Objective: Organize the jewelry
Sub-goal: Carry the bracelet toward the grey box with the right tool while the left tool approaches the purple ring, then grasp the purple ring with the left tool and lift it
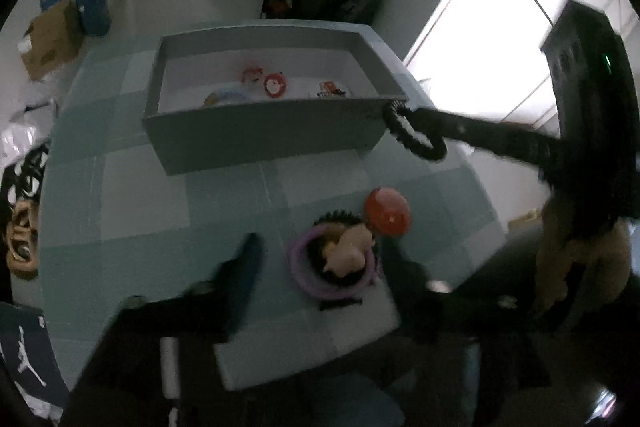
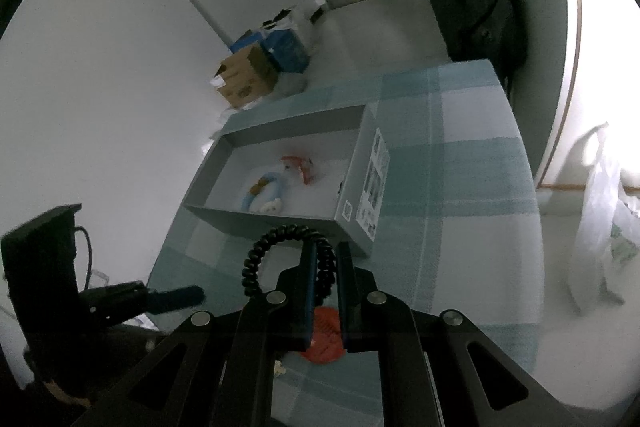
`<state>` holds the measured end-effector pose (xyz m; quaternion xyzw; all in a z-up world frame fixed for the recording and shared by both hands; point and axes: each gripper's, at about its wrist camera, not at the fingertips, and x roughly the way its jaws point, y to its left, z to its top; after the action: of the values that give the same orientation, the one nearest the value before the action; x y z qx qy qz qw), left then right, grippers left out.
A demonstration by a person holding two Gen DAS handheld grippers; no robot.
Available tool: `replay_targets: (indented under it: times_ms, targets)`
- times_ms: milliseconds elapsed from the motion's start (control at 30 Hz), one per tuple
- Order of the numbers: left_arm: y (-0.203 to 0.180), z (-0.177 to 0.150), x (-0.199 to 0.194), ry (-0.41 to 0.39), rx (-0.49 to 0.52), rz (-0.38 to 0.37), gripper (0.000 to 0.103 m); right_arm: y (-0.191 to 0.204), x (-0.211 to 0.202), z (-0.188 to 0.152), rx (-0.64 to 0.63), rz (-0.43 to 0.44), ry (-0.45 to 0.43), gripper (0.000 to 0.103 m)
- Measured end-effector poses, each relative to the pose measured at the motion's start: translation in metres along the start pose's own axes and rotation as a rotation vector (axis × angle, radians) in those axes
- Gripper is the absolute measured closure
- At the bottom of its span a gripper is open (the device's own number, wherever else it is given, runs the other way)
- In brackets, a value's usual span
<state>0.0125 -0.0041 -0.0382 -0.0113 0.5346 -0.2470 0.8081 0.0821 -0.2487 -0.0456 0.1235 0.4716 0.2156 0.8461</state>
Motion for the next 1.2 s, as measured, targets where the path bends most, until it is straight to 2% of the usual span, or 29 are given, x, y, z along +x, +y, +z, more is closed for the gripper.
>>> replay_targets:
  times_ms: [67,233,400,533,600,633,767,867,933,1200]
  targets:
    - [-0.007,-0.006,0.004,0.017,0.036,0.009,0.035,0.001,0.0,0.0,0.001,0.002,0.001,0.095]
    - [-0.023,-0.016,0.027,0.074,0.121,0.079,0.035,0.004,0.001,0.001,-0.003,0.009,0.002,0.094]
    - [-0.034,-0.014,0.039,0.061,0.171,0.133,0.035,0.005,0.002,0.0,-0.005,0.008,0.004,0.094]
    - [-0.036,-0.013,0.041,0.044,0.179,0.126,0.036,0.001,0.001,0.001,0.01,0.009,0.0,0.094]
    - [-0.037,-0.015,0.04,0.04,0.187,0.106,0.045,0.001,0.0,0.001,0.01,0.008,-0.001,0.094]
    - [-0.036,-0.015,0.037,0.035,0.192,0.1,0.053,0.001,0.0,0.001,0.012,0.01,-0.001,0.094]
    - [-0.039,-0.013,0.032,0.024,0.205,0.107,0.056,0.001,0.0,0.001,0.011,0.012,-0.003,0.094]
    - [-0.036,-0.012,0.028,0.017,0.181,0.074,0.057,0.001,-0.001,0.002,0.009,0.013,-0.005,0.094]
    - [-0.034,-0.007,0.024,-0.029,0.133,0.064,0.057,0.001,-0.001,0.002,0.011,0.016,-0.007,0.094]
    - [-0.028,0.007,0.006,-0.113,0.088,0.018,0.057,0.003,0.0,0.003,0.013,0.016,-0.005,0.094]
